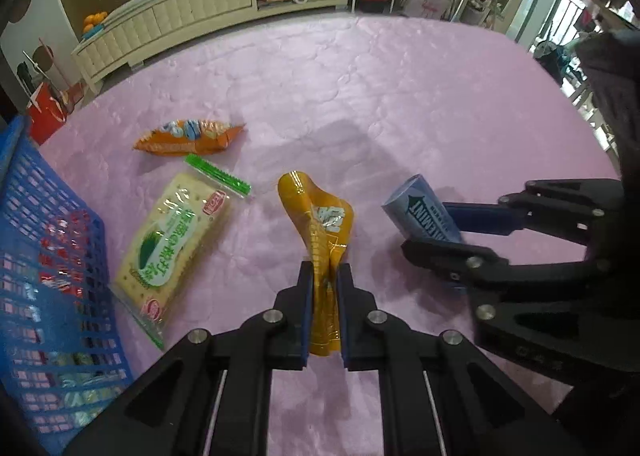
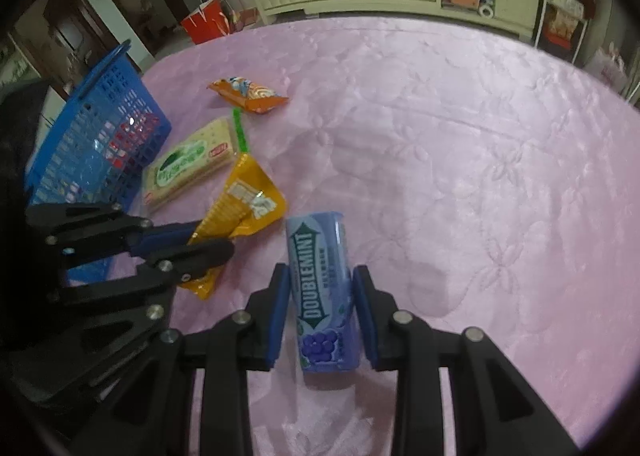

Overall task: Organize snacks
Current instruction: 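Carry the gum tube and yellow pack over the basket and open both tools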

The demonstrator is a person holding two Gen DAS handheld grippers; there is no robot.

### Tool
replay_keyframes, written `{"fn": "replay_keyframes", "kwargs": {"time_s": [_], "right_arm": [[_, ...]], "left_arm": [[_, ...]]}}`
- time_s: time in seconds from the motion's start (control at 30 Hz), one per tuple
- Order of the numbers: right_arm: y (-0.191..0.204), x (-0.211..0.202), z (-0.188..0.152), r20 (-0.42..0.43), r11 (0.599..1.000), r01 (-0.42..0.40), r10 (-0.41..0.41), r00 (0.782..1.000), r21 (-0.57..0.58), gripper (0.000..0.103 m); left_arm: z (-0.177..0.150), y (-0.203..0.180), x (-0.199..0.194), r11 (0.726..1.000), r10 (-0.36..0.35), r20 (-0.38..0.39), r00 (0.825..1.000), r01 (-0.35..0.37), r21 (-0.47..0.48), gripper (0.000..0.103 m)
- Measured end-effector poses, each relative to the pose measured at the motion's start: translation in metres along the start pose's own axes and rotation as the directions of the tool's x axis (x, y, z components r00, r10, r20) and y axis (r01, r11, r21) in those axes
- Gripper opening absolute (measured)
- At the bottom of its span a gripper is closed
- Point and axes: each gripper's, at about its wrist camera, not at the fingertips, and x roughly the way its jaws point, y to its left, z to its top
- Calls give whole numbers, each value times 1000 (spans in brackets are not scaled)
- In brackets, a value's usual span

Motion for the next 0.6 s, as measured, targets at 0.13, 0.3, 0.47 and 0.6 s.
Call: {"fn": "replay_keyframes", "kwargs": {"time_s": [0.13,0.3,0.47,0.6], "right_arm": [[14,-19,0,16,1000,-7,6,1000,10,35],[42,-53,7,74,1000,-15,16,997,-17,32],[76,-72,15,142,998,32,-23,990,-59,29],[105,-81,20,166,995,-8,24,986,-98,29]], "left_arm": [[-2,0,-32,1000,6,55,998,-5,-4,9],[-12,14,-77,999,27,132,991,-24,-24,9],[-24,41,-110,997,65,185,981,-57,-52,9],[-41,70,-139,994,80,236,968,-59,-95,10]]}}
